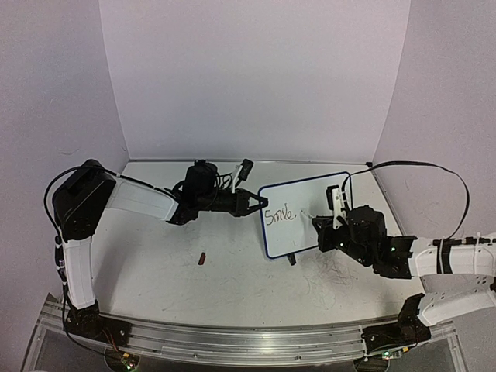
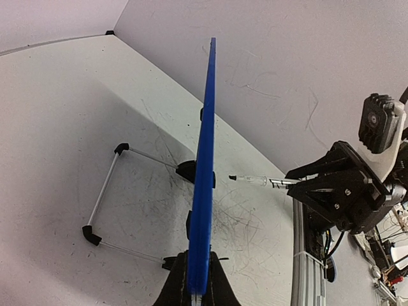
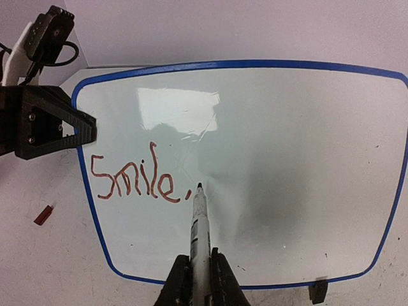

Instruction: Write a sentence on the whiteboard

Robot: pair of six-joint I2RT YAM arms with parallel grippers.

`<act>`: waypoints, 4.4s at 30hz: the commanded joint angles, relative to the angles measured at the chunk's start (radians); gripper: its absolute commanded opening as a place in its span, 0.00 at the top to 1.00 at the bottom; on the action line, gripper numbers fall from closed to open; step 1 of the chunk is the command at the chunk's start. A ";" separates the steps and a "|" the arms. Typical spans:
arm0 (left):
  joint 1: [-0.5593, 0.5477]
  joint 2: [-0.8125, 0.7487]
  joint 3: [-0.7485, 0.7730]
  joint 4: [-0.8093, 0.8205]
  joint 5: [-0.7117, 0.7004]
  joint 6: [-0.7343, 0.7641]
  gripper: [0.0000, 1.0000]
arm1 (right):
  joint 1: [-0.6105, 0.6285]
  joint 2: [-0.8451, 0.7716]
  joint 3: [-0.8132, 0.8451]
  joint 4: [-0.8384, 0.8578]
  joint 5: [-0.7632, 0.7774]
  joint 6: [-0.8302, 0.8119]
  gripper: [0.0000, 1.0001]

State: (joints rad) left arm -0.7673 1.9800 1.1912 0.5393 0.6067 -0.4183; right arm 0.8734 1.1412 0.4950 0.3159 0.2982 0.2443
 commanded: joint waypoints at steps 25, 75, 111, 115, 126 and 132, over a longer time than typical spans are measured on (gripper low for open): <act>0.011 -0.025 0.023 -0.085 -0.015 0.010 1.00 | -0.003 0.114 0.066 0.137 0.078 -0.043 1.00; 0.010 -0.035 0.022 -0.085 -0.011 0.007 1.00 | 0.007 0.125 0.056 0.003 0.107 0.082 1.00; 0.010 -0.051 0.006 -0.085 -0.016 0.010 1.00 | 0.038 0.139 0.074 0.023 0.093 0.110 1.00; 0.010 -0.058 -0.002 -0.085 -0.018 0.012 1.00 | 0.037 0.024 0.039 0.001 0.131 0.125 1.00; 0.009 -0.060 -0.002 -0.085 -0.018 0.010 1.00 | -0.028 0.026 0.072 0.027 0.046 0.052 1.00; 0.010 -0.056 -0.001 -0.086 -0.016 0.010 1.00 | -0.029 0.051 0.067 0.066 0.032 0.023 1.00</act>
State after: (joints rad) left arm -0.7670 1.9694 1.2018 0.5049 0.6064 -0.4171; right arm 0.8448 1.1746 0.5293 0.3210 0.3461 0.3007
